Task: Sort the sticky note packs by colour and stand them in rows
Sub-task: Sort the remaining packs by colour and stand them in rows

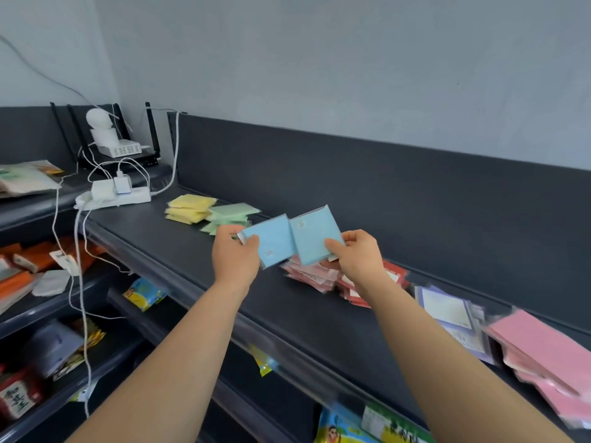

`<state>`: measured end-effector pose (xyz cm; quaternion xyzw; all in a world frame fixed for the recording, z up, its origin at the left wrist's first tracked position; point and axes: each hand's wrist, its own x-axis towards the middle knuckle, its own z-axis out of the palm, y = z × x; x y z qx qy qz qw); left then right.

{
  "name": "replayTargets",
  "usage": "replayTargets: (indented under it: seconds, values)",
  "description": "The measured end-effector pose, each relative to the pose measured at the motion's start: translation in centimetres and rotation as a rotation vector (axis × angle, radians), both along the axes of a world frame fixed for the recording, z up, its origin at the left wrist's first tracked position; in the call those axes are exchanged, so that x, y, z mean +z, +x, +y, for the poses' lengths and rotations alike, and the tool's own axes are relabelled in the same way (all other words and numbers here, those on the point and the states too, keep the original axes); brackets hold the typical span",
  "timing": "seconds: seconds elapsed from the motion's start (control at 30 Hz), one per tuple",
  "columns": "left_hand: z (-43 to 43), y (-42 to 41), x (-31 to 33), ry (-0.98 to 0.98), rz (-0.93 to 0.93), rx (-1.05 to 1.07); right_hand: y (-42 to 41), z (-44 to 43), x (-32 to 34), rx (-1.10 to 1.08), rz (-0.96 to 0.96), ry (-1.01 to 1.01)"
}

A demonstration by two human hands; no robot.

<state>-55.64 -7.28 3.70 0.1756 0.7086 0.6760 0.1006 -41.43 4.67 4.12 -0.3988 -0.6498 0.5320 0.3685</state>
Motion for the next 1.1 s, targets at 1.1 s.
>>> replayTargets:
  seconds: [1.1]
  values:
    - [5.8, -11.3, -2.8, -0.421, 0.525, -0.448, -11.3, 1.2, -0.8, -0.259, -0.861, 0.464]
